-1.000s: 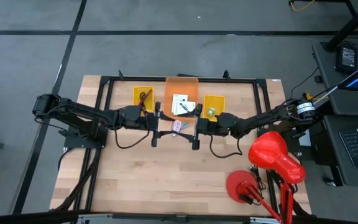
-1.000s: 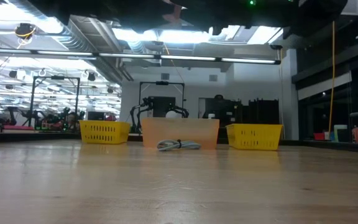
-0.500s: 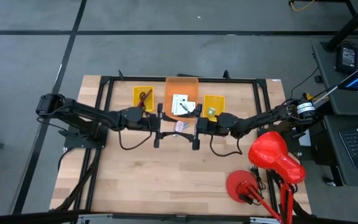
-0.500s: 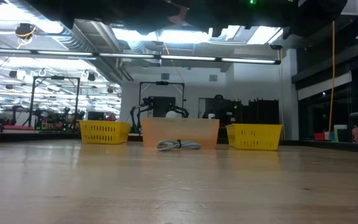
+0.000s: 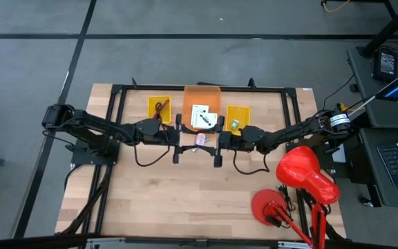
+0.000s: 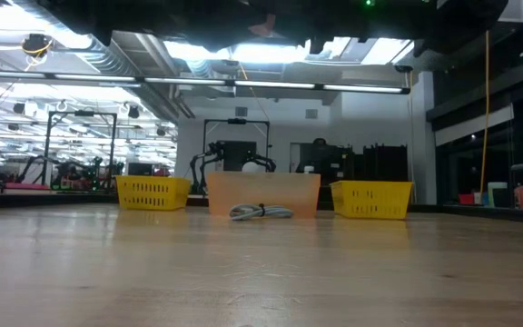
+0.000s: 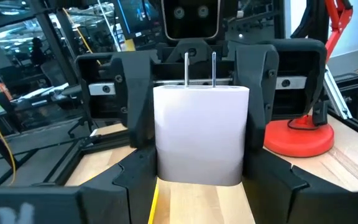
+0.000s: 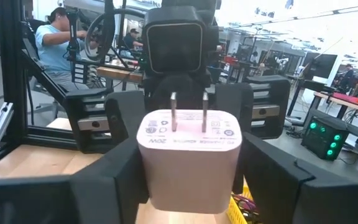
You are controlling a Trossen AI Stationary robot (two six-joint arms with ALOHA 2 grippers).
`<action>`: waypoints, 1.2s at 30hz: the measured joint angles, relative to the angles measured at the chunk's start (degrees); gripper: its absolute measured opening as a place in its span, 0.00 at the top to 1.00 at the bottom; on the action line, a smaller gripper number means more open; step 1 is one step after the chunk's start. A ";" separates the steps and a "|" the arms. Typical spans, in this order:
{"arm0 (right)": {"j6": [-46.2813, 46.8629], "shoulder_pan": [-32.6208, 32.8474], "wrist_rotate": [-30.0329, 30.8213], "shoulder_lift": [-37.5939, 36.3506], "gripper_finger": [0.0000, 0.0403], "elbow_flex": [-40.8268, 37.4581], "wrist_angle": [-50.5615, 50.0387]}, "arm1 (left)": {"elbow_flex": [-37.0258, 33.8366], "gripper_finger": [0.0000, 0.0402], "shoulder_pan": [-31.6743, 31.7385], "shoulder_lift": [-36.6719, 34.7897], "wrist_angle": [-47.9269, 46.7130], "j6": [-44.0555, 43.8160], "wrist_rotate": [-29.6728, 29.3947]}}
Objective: Pick and place items into bin
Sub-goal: Put the pink charger adapter into the right yellow bin
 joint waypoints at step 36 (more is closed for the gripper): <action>0.31 -0.02 0.02 -4.25 0.58 -0.02 -5.23 | 0.00 0.49 -0.04 -6.69 -11.56 -1.34 -4.14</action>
